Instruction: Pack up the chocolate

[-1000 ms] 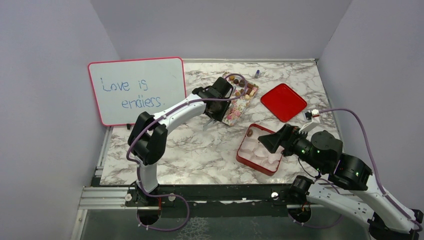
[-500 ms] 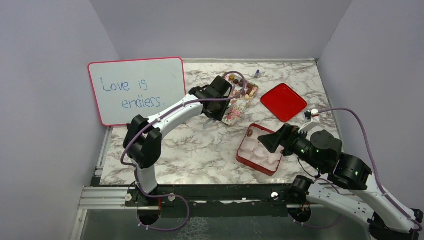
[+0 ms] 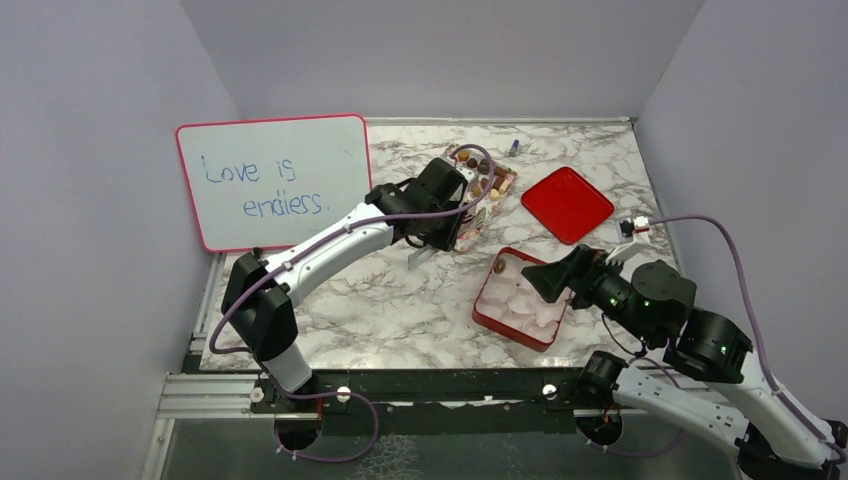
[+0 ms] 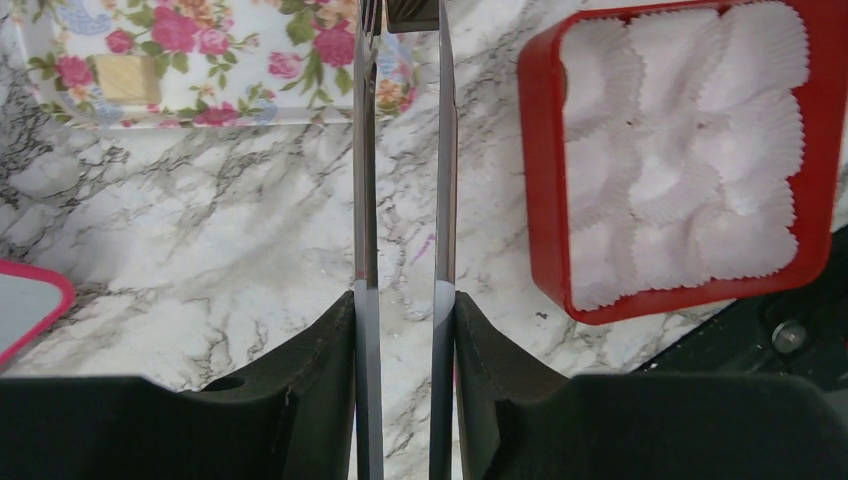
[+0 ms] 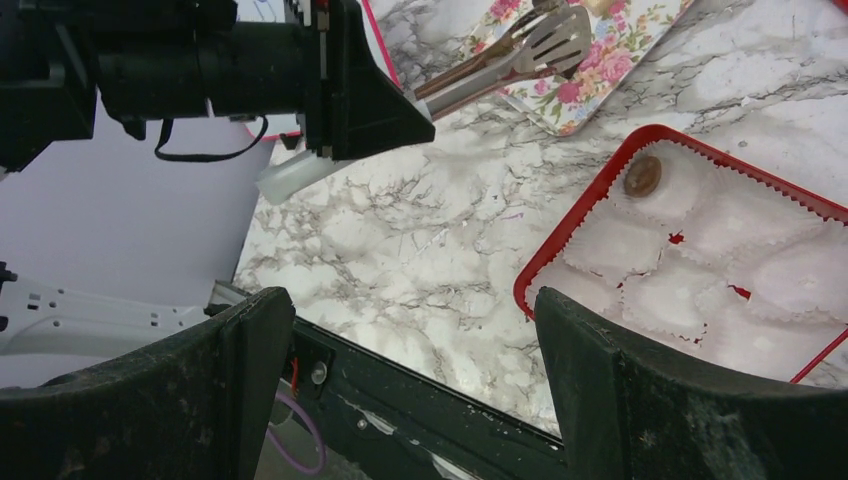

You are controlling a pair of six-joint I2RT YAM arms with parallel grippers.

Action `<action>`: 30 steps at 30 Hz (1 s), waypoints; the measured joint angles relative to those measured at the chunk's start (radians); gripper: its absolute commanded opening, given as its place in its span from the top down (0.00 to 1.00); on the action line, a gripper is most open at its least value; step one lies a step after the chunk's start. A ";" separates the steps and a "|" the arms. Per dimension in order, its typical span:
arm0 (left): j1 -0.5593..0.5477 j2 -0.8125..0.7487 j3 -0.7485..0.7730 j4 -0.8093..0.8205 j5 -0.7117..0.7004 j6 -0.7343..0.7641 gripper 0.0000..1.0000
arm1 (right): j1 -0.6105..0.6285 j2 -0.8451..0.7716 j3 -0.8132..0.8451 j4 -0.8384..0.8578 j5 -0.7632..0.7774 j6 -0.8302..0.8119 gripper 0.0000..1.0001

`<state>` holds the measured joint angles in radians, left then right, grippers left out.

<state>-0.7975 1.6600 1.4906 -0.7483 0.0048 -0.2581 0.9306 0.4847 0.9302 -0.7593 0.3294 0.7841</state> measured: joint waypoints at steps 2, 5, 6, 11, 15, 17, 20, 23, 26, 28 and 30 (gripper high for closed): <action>-0.025 -0.016 -0.003 0.002 0.011 -0.008 0.72 | 0.000 -0.004 0.010 -0.006 0.008 0.000 0.04; -0.068 -0.039 -0.021 0.016 0.031 -0.021 0.72 | 0.000 -0.015 0.026 -0.015 0.024 0.001 0.04; -0.079 -0.044 -0.028 0.020 0.036 -0.025 0.72 | 0.000 -0.023 0.028 -0.016 0.026 0.002 0.05; -0.144 -0.064 -0.080 0.061 0.059 -0.051 0.71 | 0.000 -0.073 0.028 -0.018 0.026 0.009 0.05; -0.177 -0.065 -0.119 0.102 0.085 -0.076 0.70 | 0.000 -0.080 0.028 -0.021 0.032 0.014 0.05; -0.182 -0.065 -0.134 0.124 0.093 -0.084 0.70 | 0.000 -0.080 0.028 -0.023 0.033 0.019 0.05; -0.186 -0.065 -0.149 0.154 0.106 -0.096 0.70 | 0.000 -0.080 0.028 -0.025 0.034 0.024 0.06; -0.190 -0.065 -0.151 0.182 0.117 -0.103 0.70 | 0.000 -0.080 0.028 -0.027 0.033 0.028 0.06; -0.206 -0.060 -0.151 0.210 0.126 -0.106 0.69 | 0.000 -0.080 0.028 -0.027 0.033 0.028 0.06; -0.214 -0.050 -0.151 0.223 0.130 -0.109 0.68 | 0.000 -0.078 0.028 -0.027 0.033 0.028 0.06; -0.224 -0.032 -0.150 0.233 0.135 -0.110 0.68 | 0.000 -0.076 0.028 -0.027 0.033 0.028 0.06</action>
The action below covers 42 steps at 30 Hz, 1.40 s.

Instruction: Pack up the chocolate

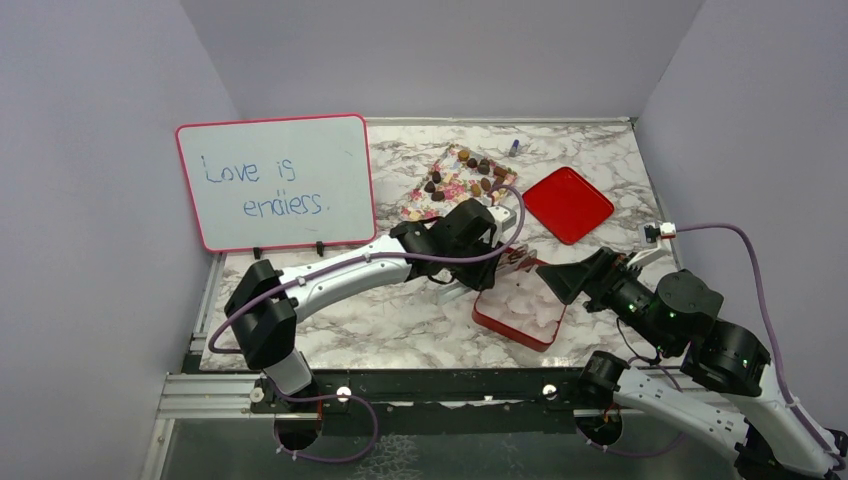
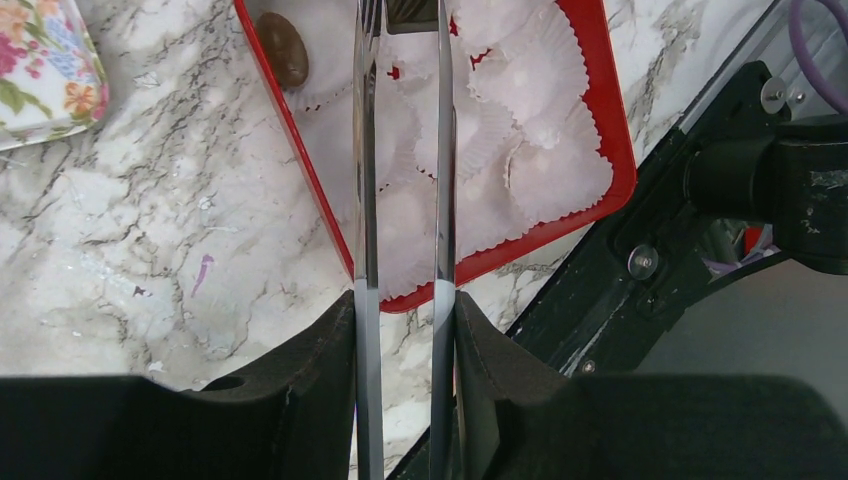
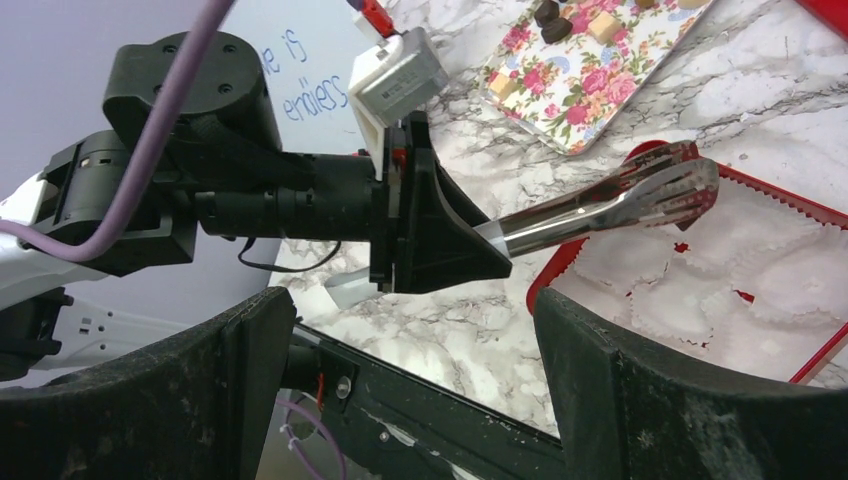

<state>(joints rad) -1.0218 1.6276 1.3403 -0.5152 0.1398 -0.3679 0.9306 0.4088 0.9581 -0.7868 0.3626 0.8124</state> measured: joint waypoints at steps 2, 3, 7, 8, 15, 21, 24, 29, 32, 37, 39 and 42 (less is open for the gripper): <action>-0.007 0.018 0.000 0.005 0.004 -0.002 0.67 | 0.000 0.002 0.000 0.000 0.000 0.000 0.06; -0.008 0.026 0.000 0.006 0.005 -0.002 0.67 | 0.000 0.003 0.000 0.000 0.000 0.000 0.06; -0.014 0.048 0.000 0.006 0.006 -0.003 0.66 | 0.000 0.003 0.000 0.000 0.000 0.000 0.06; -0.015 0.051 0.000 0.006 0.006 -0.003 0.66 | 0.000 0.003 0.000 0.000 0.000 0.000 0.06; -0.020 0.077 0.014 0.014 0.006 -0.003 0.63 | 0.000 0.003 0.000 0.000 0.000 0.001 0.06; -0.021 0.097 0.027 0.019 0.006 -0.002 0.60 | 0.000 0.003 0.000 0.000 0.000 0.001 0.06; -0.022 0.105 0.030 0.019 0.006 -0.002 0.58 | 0.000 0.003 0.000 0.000 0.000 0.000 0.06; -0.027 0.114 0.039 0.020 0.006 -0.002 0.58 | 0.000 0.003 0.000 0.000 0.000 0.001 0.06; -0.028 0.114 0.040 0.019 0.006 -0.002 0.58 | 0.000 0.003 0.000 0.000 0.000 0.001 0.06; -0.028 0.114 0.043 0.019 0.005 -0.002 0.58 | 0.000 0.003 0.000 0.000 0.000 0.001 0.06; -0.028 0.113 0.045 0.019 0.002 -0.002 0.58 | 0.000 0.003 0.000 0.000 0.000 0.000 0.06; -0.028 0.105 0.045 0.016 -0.012 -0.001 0.59 | 0.000 0.003 0.000 0.000 0.000 0.000 0.06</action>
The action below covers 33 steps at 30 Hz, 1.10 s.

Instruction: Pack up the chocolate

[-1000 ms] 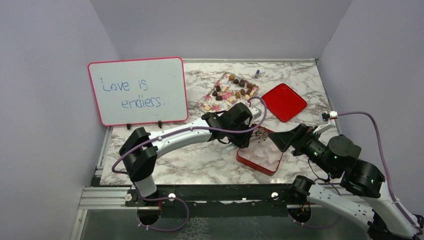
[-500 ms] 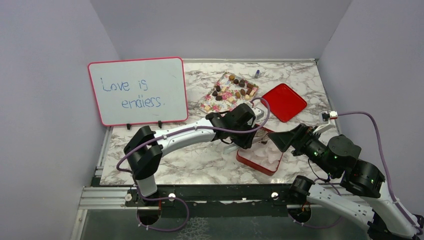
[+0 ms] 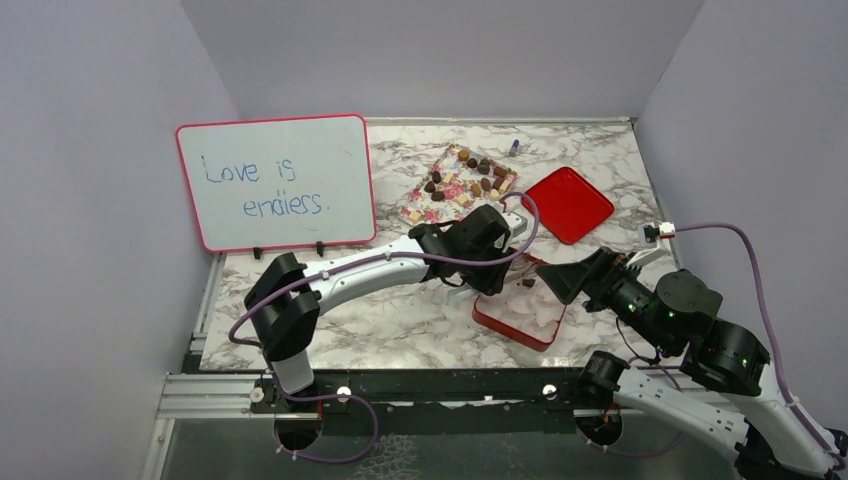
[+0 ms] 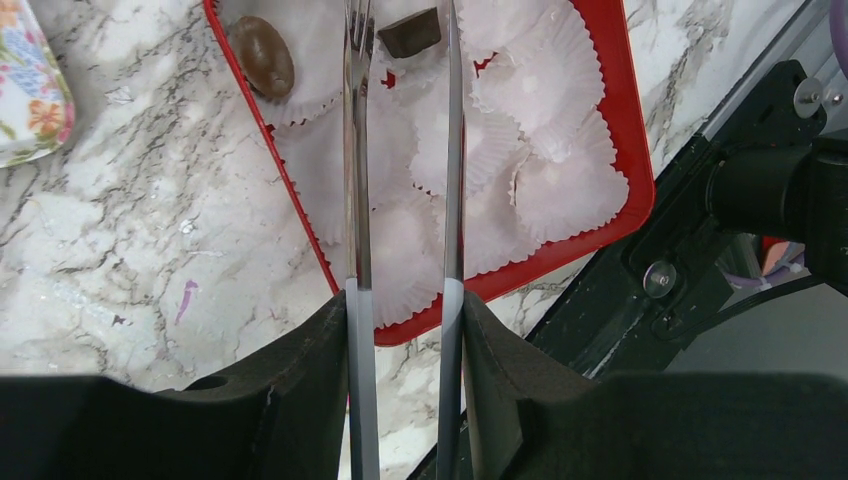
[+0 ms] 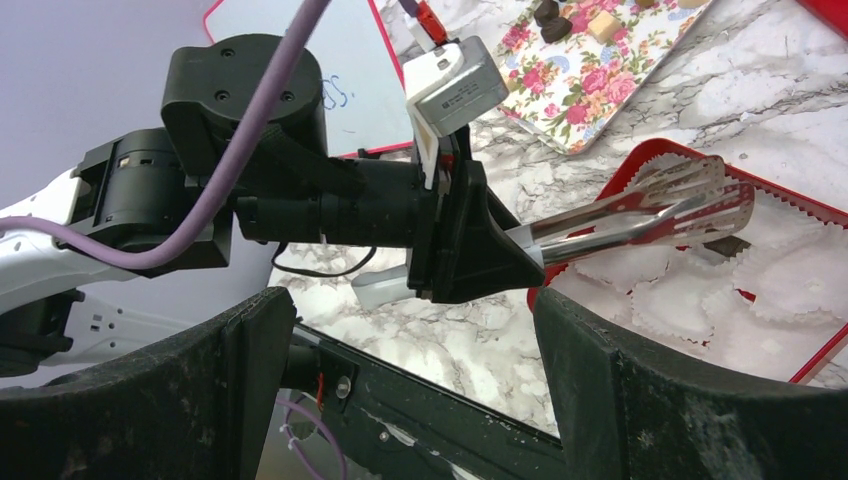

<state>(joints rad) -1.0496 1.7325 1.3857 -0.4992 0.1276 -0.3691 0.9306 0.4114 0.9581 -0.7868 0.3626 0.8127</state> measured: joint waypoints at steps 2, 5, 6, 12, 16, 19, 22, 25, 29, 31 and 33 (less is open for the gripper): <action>0.000 -0.011 0.000 -0.005 -0.013 0.003 0.59 | 0.000 0.000 0.000 0.000 0.000 0.000 0.06; 0.000 -0.038 0.008 -0.019 -0.042 0.007 0.59 | 0.000 0.000 -0.002 0.000 0.000 0.000 0.06; 0.000 -0.047 0.012 -0.021 -0.051 0.009 0.59 | 0.000 0.000 -0.003 0.000 0.000 0.000 0.06; 0.000 -0.097 0.033 -0.054 -0.143 0.017 0.59 | 0.000 -0.002 -0.011 0.000 0.000 0.000 0.06; 0.010 -0.126 0.034 -0.092 -0.206 0.025 0.59 | 0.000 -0.002 -0.012 0.001 0.000 0.000 0.06; 0.025 -0.142 0.034 -0.118 -0.241 0.030 0.58 | 0.000 -0.003 -0.018 0.001 0.000 0.000 0.06; 0.054 -0.153 0.034 -0.144 -0.264 0.034 0.58 | 0.000 -0.003 -0.024 0.001 0.000 0.000 0.06; 0.102 -0.162 0.033 -0.164 -0.278 0.037 0.58 | 0.000 -0.003 -0.024 0.000 0.000 0.000 0.05; 0.193 -0.164 0.026 -0.191 -0.292 0.038 0.58 | 0.000 -0.003 -0.025 -0.001 0.000 0.000 0.05; 0.232 -0.164 0.019 -0.206 -0.304 0.039 0.58 | 0.000 -0.003 -0.025 -0.001 0.000 0.000 0.05; 0.264 -0.164 0.009 -0.217 -0.320 0.042 0.58 | 0.000 -0.003 -0.025 0.000 0.000 0.000 0.05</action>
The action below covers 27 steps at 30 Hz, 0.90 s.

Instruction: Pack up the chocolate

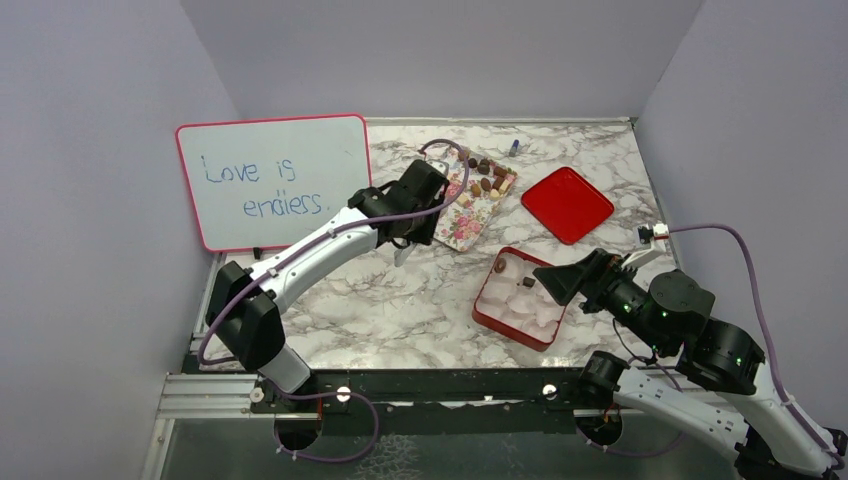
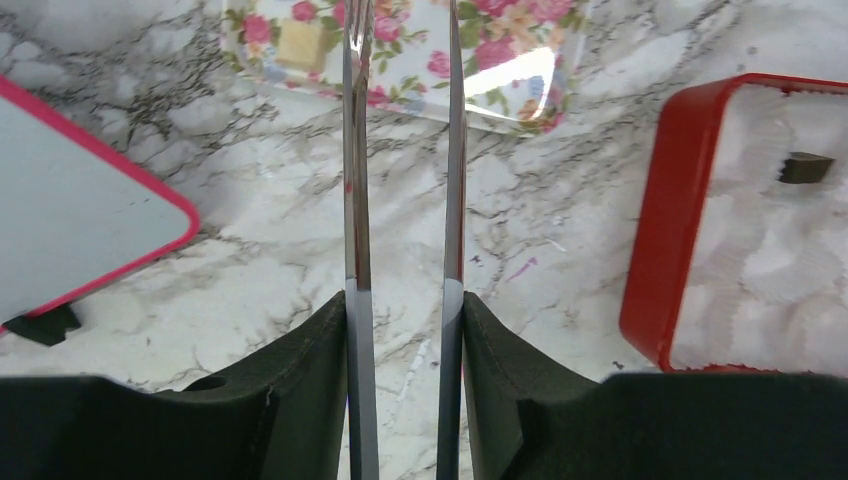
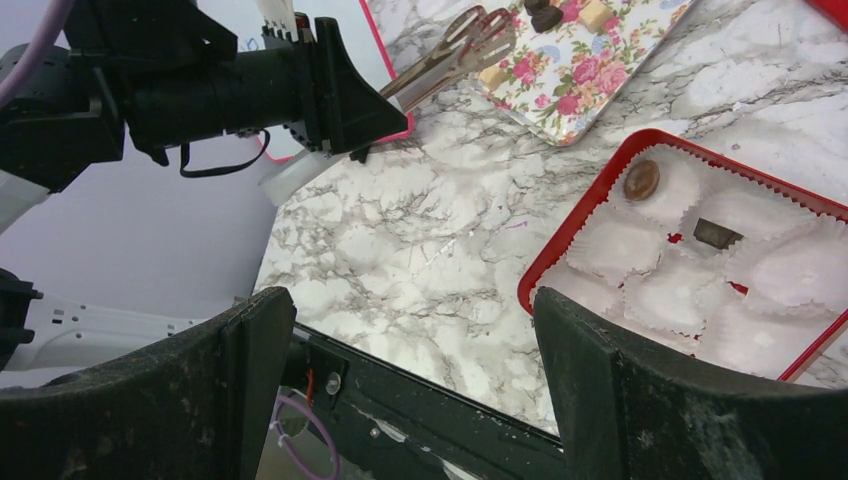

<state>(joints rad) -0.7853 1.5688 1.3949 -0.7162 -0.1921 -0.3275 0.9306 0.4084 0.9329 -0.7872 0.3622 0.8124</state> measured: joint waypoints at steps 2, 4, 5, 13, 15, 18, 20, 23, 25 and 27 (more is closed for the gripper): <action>0.027 0.000 -0.010 -0.012 -0.012 0.005 0.58 | 0.000 0.000 0.000 0.000 0.000 0.000 0.05; 0.053 0.002 -0.015 -0.026 -0.025 0.015 0.58 | 0.000 0.000 0.000 0.000 0.000 0.000 0.05; 0.061 0.003 -0.015 -0.031 -0.029 0.020 0.58 | 0.000 0.000 -0.001 0.000 0.000 0.000 0.05; 0.114 0.071 0.012 -0.040 -0.033 0.074 0.58 | 0.000 0.004 -0.006 0.001 0.000 -0.001 0.05; 0.117 0.090 0.023 -0.041 -0.033 0.082 0.58 | 0.000 0.004 -0.006 0.001 0.000 -0.001 0.05; 0.124 0.116 0.025 -0.042 -0.033 0.092 0.58 | 0.000 0.004 -0.006 0.001 0.000 -0.001 0.05; 0.127 0.130 0.025 -0.042 -0.033 0.097 0.58 | 0.000 0.004 -0.006 0.001 0.000 -0.001 0.05; 0.130 0.149 0.025 -0.042 -0.033 0.103 0.58 | 0.000 0.003 -0.006 0.000 0.000 -0.001 0.05; 0.130 0.158 0.025 -0.042 -0.033 0.105 0.58 | 0.000 0.000 -0.006 0.000 0.000 -0.001 0.05; 0.130 0.160 0.025 -0.042 -0.033 0.106 0.58 | 0.000 -0.003 -0.006 0.000 0.000 -0.001 0.05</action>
<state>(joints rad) -0.6556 1.7290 1.4197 -0.7586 -0.2253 -0.2218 0.9306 0.4057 0.9272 -0.7868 0.3618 0.8116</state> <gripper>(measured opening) 0.424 0.944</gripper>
